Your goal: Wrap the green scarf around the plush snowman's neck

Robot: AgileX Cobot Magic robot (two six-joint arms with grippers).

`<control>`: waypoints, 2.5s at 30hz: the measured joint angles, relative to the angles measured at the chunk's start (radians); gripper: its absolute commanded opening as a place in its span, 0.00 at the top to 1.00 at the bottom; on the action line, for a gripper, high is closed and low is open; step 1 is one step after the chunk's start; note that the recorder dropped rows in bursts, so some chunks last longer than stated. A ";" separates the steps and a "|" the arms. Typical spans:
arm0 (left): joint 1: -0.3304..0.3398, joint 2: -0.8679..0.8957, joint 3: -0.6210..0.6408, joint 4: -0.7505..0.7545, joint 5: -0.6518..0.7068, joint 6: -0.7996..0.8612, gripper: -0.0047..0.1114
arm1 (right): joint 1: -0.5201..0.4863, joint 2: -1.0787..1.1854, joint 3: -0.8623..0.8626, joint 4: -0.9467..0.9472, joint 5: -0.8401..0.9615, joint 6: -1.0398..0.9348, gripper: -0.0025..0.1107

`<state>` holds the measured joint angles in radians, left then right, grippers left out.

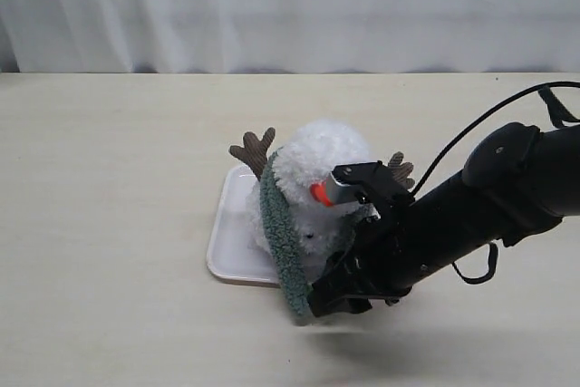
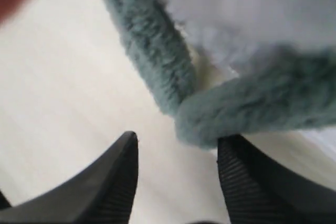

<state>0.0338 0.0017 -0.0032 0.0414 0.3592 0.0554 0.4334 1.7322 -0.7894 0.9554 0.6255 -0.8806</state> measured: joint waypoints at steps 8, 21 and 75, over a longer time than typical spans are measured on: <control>0.000 0.000 0.000 0.000 0.000 0.000 0.96 | 0.000 0.000 0.000 0.000 0.188 0.000 0.57; 0.000 0.000 0.000 0.000 0.000 0.000 0.96 | 0.113 0.000 0.000 0.075 -0.024 -0.057 0.57; 0.000 0.000 0.000 0.000 0.000 0.000 0.96 | 0.230 -0.028 0.000 -0.447 -0.368 0.082 0.94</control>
<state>0.0338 0.0017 -0.0032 0.0414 0.3592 0.0554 0.6633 1.7042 -0.7894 0.5088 0.2577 -0.7981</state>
